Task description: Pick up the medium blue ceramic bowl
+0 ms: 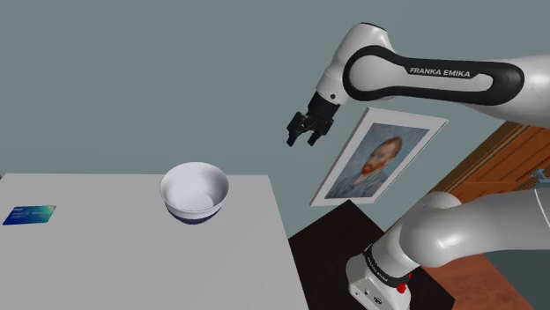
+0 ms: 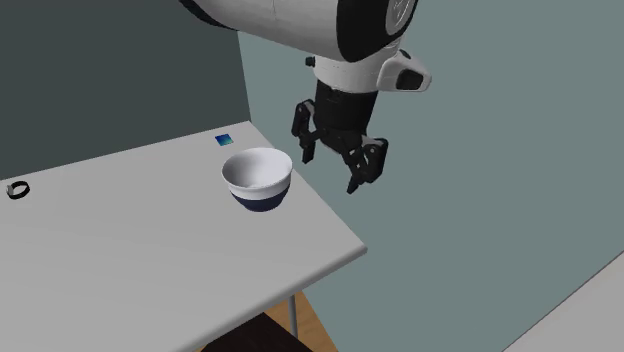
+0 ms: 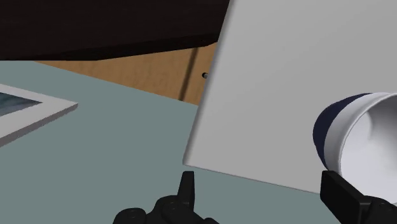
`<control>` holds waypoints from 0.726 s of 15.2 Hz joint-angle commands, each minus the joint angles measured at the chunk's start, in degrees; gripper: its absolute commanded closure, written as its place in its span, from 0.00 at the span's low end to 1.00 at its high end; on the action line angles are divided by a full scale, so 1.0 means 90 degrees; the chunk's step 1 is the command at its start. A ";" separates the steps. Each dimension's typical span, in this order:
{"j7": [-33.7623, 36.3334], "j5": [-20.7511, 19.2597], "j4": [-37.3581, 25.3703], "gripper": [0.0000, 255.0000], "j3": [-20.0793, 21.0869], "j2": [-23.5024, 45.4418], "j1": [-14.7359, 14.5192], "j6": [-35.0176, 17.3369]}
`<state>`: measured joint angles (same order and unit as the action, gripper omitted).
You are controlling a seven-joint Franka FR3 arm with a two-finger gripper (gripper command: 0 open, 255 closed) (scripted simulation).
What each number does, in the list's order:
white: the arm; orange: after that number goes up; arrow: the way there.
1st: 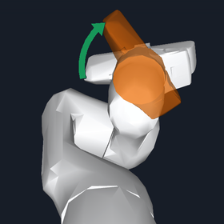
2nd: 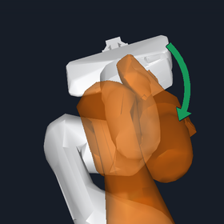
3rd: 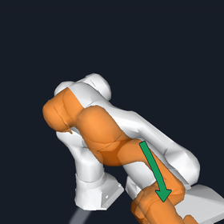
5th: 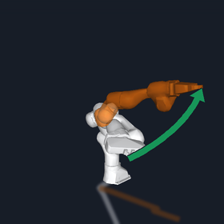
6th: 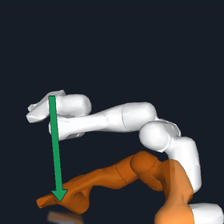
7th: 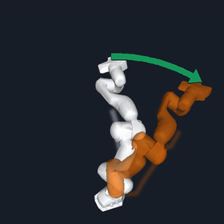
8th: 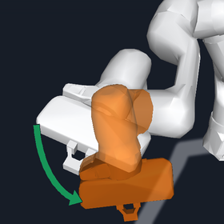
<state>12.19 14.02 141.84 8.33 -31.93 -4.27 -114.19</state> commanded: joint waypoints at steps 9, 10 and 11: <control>0.0929 0.0448 -0.0474 0.00 0.0876 0.1995 -0.0349 -0.1595; 0.1031 0.0453 -0.0563 0.00 0.0954 0.2215 -0.0378 -0.1736; 0.1135 0.0449 -0.0660 0.00 0.1028 0.2439 -0.0408 -0.1873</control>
<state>21.39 18.21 137.27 16.85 -12.70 -7.76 -129.55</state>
